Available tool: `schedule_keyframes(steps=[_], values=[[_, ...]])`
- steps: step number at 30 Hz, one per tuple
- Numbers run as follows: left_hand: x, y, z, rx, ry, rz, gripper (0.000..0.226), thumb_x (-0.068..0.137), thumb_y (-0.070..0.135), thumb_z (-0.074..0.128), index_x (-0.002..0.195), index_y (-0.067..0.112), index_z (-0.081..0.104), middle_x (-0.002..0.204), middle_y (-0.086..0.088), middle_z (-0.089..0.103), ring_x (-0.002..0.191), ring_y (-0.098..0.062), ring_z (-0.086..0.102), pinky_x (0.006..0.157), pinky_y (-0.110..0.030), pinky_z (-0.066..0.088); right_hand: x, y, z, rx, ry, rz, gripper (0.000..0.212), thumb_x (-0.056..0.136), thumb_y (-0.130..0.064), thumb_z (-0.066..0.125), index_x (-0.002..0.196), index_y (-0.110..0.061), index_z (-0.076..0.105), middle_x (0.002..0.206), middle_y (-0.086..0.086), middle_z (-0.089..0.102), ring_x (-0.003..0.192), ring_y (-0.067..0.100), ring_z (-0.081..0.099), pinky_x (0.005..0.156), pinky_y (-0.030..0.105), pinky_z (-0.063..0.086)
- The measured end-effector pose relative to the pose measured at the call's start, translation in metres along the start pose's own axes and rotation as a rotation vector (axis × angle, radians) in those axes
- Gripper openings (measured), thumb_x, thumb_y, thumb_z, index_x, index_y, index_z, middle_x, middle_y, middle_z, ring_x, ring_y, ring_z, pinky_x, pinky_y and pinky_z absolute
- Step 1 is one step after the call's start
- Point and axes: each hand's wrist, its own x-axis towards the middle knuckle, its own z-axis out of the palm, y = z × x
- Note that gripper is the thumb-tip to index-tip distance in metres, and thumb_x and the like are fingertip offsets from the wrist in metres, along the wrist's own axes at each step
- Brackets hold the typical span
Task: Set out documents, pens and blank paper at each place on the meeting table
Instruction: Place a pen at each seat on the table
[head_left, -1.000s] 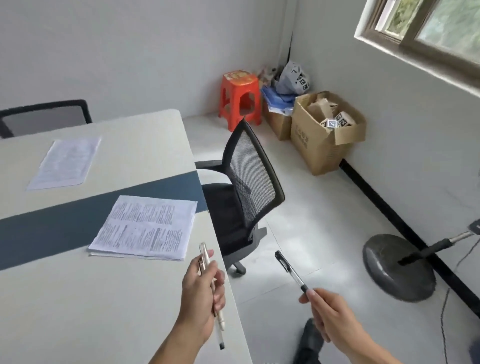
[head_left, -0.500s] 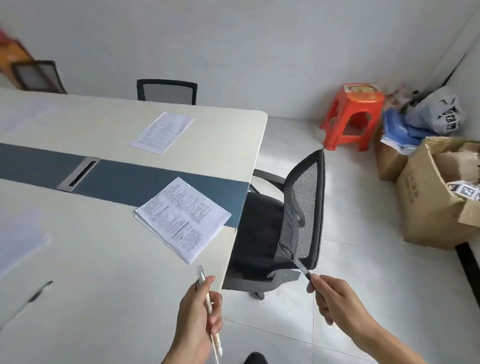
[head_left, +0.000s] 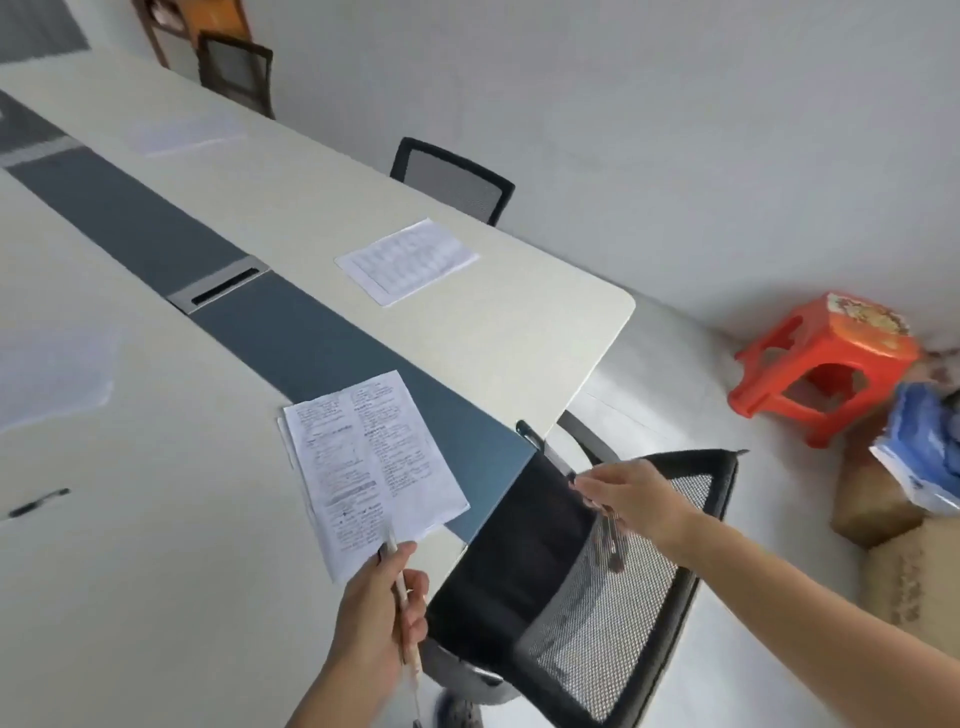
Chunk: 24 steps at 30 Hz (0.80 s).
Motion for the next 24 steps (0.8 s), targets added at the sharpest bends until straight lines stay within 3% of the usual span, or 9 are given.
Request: schedule_keyframes(steps=[3,6,9,11,13,15,18,24], values=[[0.009,0.013,0.016,-0.023,0.046,0.047,0.010,0.091,0.021,0.061,0.100,0.016,0.059,0.056,-0.007,0.054,0.033,-0.012,0.034,0.036,-0.016,0.029,0.073,-0.023,-0.008,-0.163,0.068,-0.049,0.017,0.089,-0.018,0.066,0.075,-0.011,0.073,0.062,0.002,0.056,0.043,0.010,0.038,0.040,0.017,0.031],[0.016,0.021,0.018,-0.053,0.168,0.080,0.018,0.092,0.023,0.061,0.109,0.019,0.060,0.056,-0.006,0.054,0.035,-0.011,0.033,0.035,-0.017,0.029,0.150,-0.036,-0.006,-0.294,0.061,-0.090,0.016,0.087,-0.020,0.065,0.073,-0.016,0.071,0.067,0.003,0.063,0.059,0.019,0.055,0.057,0.025,0.044],[0.019,0.014,0.016,-0.106,0.311,0.101,0.018,0.093,0.024,0.060,0.109,0.016,0.059,0.056,-0.006,0.054,0.035,-0.011,0.032,0.035,-0.017,0.029,0.223,-0.048,0.005,-0.462,-0.002,-0.103,0.020,0.090,-0.023,0.059,0.091,-0.008,0.072,0.087,0.011,0.068,0.078,0.026,0.059,0.072,0.033,0.048],[0.017,0.002,0.023,-0.156,0.404,0.108,0.015,0.093,0.020,0.058,0.105,0.011,0.059,0.056,-0.006,0.053,0.034,-0.012,0.031,0.036,-0.016,0.026,0.264,-0.053,0.016,-0.616,-0.010,-0.129,0.026,0.091,-0.022,0.057,0.098,0.000,0.070,0.095,0.016,0.069,0.086,0.031,0.063,0.073,0.035,0.050],[0.016,-0.011,0.037,-0.225,0.493,0.113,0.015,0.094,0.016,0.054,0.104,0.007,0.059,0.055,-0.007,0.053,0.033,-0.012,0.031,0.036,-0.016,0.024,0.297,-0.055,0.028,-0.729,-0.025,-0.174,0.025,0.091,-0.023,0.055,0.088,-0.002,0.068,0.086,0.016,0.066,0.081,0.033,0.062,0.065,0.033,0.047],[0.017,-0.022,0.056,-0.286,0.561,0.108,0.016,0.095,0.016,0.052,0.105,0.006,0.059,0.055,-0.008,0.052,0.032,-0.012,0.031,0.036,-0.016,0.024,0.323,-0.051,0.037,-0.822,-0.051,-0.230,0.021,0.092,-0.021,0.053,0.083,-0.004,0.063,0.079,0.013,0.062,0.078,0.032,0.059,0.064,0.031,0.042],[0.019,-0.035,0.084,-0.320,0.630,0.091,0.014,0.095,0.017,0.052,0.102,0.007,0.059,0.056,-0.010,0.051,0.032,-0.012,0.032,0.034,-0.017,0.025,0.345,-0.040,0.042,-0.913,-0.088,-0.300,0.009,0.090,-0.014,0.052,0.094,-0.007,0.055,0.084,0.012,0.059,0.078,0.032,0.054,0.067,0.032,0.042],[0.017,-0.043,0.144,-0.353,0.695,0.160,0.018,0.099,0.015,0.045,0.103,0.007,0.060,0.055,-0.009,0.055,0.032,-0.011,0.034,0.034,-0.016,0.029,0.346,-0.035,0.032,-0.885,-0.210,-0.393,0.022,0.094,-0.026,0.051,0.105,-0.007,0.053,0.102,0.015,0.066,0.084,0.033,0.056,0.069,0.034,0.042]])
